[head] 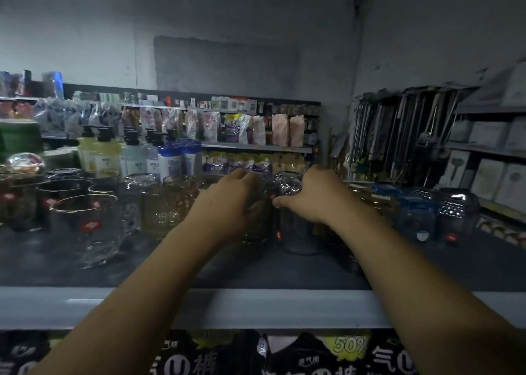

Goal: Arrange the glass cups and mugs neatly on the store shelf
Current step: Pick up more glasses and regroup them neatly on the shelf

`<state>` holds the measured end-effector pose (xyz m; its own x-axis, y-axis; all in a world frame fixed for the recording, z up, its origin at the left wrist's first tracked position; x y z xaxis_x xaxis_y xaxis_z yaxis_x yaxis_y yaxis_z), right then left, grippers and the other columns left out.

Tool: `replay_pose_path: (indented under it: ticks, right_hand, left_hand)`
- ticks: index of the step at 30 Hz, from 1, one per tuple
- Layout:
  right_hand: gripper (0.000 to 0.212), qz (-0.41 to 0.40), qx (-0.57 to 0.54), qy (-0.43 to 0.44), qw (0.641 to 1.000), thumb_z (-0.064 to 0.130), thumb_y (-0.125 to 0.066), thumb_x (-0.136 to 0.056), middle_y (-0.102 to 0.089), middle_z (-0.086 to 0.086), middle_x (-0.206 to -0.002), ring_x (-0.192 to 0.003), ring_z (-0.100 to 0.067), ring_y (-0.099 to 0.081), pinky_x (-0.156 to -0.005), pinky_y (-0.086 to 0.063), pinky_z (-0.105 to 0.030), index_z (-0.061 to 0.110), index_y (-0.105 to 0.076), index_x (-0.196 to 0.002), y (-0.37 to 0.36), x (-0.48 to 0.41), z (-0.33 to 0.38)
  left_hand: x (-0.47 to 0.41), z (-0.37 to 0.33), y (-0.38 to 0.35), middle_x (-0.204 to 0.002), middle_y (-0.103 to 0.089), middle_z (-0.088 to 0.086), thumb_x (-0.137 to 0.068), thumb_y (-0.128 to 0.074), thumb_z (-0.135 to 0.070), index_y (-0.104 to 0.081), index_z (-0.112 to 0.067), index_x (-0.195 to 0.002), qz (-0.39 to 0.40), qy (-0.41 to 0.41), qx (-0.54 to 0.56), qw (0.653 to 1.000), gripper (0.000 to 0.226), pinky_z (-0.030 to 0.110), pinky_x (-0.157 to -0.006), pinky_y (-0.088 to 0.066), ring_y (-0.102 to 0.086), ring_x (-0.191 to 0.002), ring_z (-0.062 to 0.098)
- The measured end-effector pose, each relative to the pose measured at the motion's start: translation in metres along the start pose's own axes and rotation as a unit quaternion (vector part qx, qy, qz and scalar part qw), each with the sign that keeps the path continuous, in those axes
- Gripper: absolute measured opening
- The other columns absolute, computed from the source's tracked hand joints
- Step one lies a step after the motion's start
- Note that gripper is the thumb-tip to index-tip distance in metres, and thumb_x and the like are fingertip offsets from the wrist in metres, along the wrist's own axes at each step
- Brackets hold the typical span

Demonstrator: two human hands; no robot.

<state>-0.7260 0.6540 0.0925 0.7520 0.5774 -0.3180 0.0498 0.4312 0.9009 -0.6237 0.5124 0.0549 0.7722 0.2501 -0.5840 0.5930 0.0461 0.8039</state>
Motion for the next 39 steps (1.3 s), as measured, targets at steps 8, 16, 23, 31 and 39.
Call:
replay_pose_path:
  ticks: [8,16,23,31,39]
  right_hand:
    - [0.078,0.041,-0.089,-0.029,0.995,0.05,-0.086,-0.075,-0.063,-0.015,-0.11,-0.051,-0.025,-0.072,-0.04,-0.053,-0.029,0.0,-0.053,-0.124,-0.013,-0.019,-0.005]
    - [0.109,0.003,-0.024,0.016,1.0,0.054,-0.081,-0.079,-0.038,-0.019,-0.152,-0.13,-0.034,-0.052,-0.098,-0.047,-0.037,0.002,-0.023,-0.155,-0.012,-0.005,-0.014]
    - [0.083,-0.058,0.0,0.06,0.996,0.042,-0.073,-0.091,-0.034,-0.019,-0.153,-0.125,-0.037,-0.056,-0.096,-0.05,-0.041,0.005,-0.03,-0.152,-0.019,0.013,-0.018]
    - [0.062,-0.072,0.018,0.073,0.995,0.036,-0.07,-0.094,-0.045,-0.019,-0.141,-0.118,-0.037,-0.061,-0.092,-0.052,-0.042,0.001,-0.045,-0.139,-0.025,0.012,-0.017]
    - [0.054,-0.13,0.028,0.076,0.988,0.022,-0.066,-0.098,-0.029,-0.022,-0.152,-0.12,-0.038,-0.059,-0.089,-0.054,-0.043,0.004,-0.04,-0.141,-0.04,0.015,-0.014]
  left_hand:
    - [0.0,0.012,-0.012,-0.109,-0.059,0.001,-0.093,-0.051,-0.044,-0.059,-0.016,-0.11,-0.01,-0.033,0.085,0.996,0.033,0.043,-0.08,-0.055,-0.062,-0.094,0.025]
    - [-0.008,0.009,-0.014,-0.089,-0.059,-0.001,-0.093,-0.07,-0.015,-0.065,-0.006,-0.093,-0.062,-0.068,0.14,0.986,0.011,0.018,-0.066,-0.039,-0.056,-0.08,0.017]
    - [-0.004,0.001,-0.011,-0.085,-0.058,-0.005,-0.092,-0.071,-0.015,-0.064,-0.012,-0.089,-0.138,-0.05,0.137,0.98,0.009,0.011,-0.066,-0.035,-0.052,-0.072,0.011]
    - [0.021,-0.017,0.032,-0.086,-0.068,0.0,-0.093,-0.061,-0.035,-0.062,-0.015,-0.097,-0.204,-0.014,0.187,0.961,0.02,0.047,-0.069,-0.06,-0.069,-0.074,0.018]
    - [0.085,-0.03,0.02,-0.081,-0.068,0.005,-0.097,-0.062,-0.015,-0.061,-0.009,-0.096,-0.237,0.103,0.401,0.879,0.007,0.025,-0.056,-0.059,-0.071,-0.064,0.018]
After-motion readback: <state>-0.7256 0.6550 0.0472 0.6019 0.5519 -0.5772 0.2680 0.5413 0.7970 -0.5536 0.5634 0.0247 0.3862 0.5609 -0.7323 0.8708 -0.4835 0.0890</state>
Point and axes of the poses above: each hand's wrist, its own x-axis away from the middle knuckle, its own y-axis out of the back of the hand, z = x × y, the point moved 1 cm from there along -x, towards the middle knuckle
